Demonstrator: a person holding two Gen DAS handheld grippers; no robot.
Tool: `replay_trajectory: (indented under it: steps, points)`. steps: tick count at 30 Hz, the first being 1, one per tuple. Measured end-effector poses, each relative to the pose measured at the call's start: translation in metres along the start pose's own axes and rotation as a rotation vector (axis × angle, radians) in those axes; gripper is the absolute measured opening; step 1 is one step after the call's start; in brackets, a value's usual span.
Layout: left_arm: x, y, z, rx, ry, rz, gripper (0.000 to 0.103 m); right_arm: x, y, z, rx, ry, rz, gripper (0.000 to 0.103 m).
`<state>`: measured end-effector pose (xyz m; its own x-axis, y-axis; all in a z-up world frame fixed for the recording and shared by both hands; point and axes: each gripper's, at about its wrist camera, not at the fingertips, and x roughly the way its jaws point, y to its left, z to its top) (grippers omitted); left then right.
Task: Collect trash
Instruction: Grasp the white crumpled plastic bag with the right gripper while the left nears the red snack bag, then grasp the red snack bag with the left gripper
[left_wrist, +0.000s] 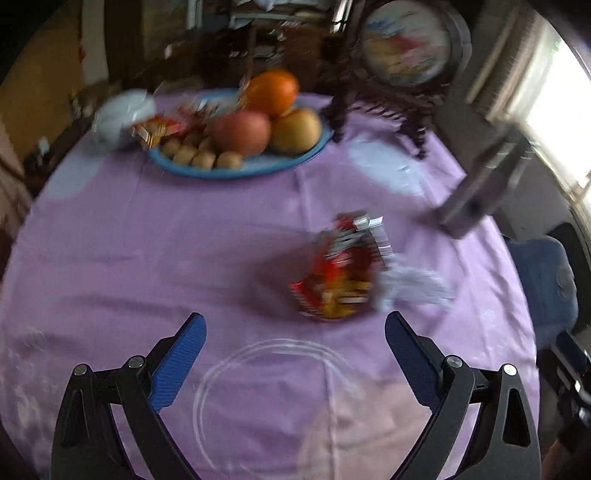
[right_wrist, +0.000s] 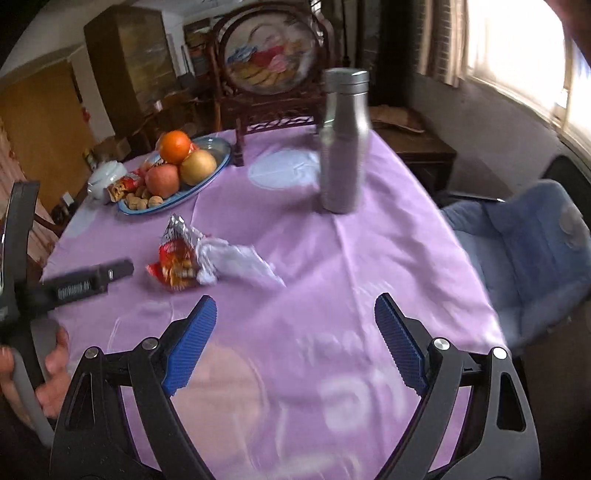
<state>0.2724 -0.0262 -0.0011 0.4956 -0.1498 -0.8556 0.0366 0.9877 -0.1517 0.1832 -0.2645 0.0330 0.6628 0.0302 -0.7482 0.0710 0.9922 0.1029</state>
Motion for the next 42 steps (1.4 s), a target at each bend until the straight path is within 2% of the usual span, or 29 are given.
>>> replay_trajectory:
  steps: [3, 7, 9, 13, 14, 16, 17, 18, 23, 25, 29, 31, 37, 38, 41, 42]
  points:
    - [0.028, 0.015, 0.001, -0.037, 0.066, 0.018, 0.096, 0.049, 0.022, 0.012, -0.048, 0.037, 0.026, 0.085]
    - [0.039, 0.037, 0.004, -0.094, 0.081, 0.020, 0.096, 0.099, 0.054, 0.016, -0.153, 0.103, 0.072, 0.083]
    - [0.045, 0.044, 0.006, -0.118, 0.103, 0.011, 0.096, 0.119, 0.071, 0.015, -0.234, 0.118, 0.030, 0.077]
    - [0.053, 0.048, 0.007, -0.122, 0.116, 0.021, 0.096, 0.143, 0.085, 0.018, -0.272, 0.157, 0.044, 0.074]
    - [0.054, 0.047, 0.006, -0.115, 0.118, 0.023, 0.096, 0.146, 0.085, 0.017, -0.272, 0.166, 0.040, 0.067]
    - [0.054, 0.044, 0.007, -0.108, 0.117, 0.036, 0.096, 0.153, 0.085, 0.019, -0.259, 0.194, 0.050, 0.044]
    - [0.052, 0.043, 0.007, -0.106, 0.112, 0.033, 0.096, 0.155, 0.083, 0.018, -0.248, 0.212, 0.070, 0.018]
    - [0.052, 0.041, 0.007, -0.105, 0.109, 0.024, 0.096, 0.155, 0.080, 0.017, -0.235, 0.225, 0.082, 0.010]
    - [0.048, 0.031, 0.008, -0.084, 0.063, 0.014, 0.096, 0.122, 0.061, 0.005, -0.187, 0.176, 0.105, 0.009]
    - [0.046, 0.019, 0.007, -0.042, 0.040, 0.001, 0.096, 0.102, 0.047, -0.003, -0.147, 0.167, 0.116, 0.009]
    - [0.043, 0.001, 0.007, 0.029, -0.005, 0.049, 0.096, 0.069, 0.021, -0.022, -0.105, 0.163, 0.121, 0.009]
    - [0.047, -0.011, 0.009, 0.061, 0.018, 0.026, 0.095, 0.061, 0.011, -0.028, -0.083, 0.172, 0.128, 0.009]
    - [0.070, -0.042, 0.019, 0.153, 0.035, 0.080, 0.095, 0.043, -0.005, -0.035, -0.031, 0.166, 0.163, 0.010]
    - [0.076, -0.044, 0.020, 0.154, 0.047, 0.075, 0.089, 0.040, -0.006, -0.036, -0.028, 0.163, 0.170, 0.010]
    - [0.095, -0.049, 0.020, 0.161, 0.119, 0.083, 0.060, 0.032, -0.009, -0.040, -0.013, 0.152, 0.186, 0.010]
    - [0.094, -0.050, 0.020, 0.168, 0.105, 0.094, 0.053, 0.030, -0.010, -0.041, -0.010, 0.149, 0.187, 0.010]
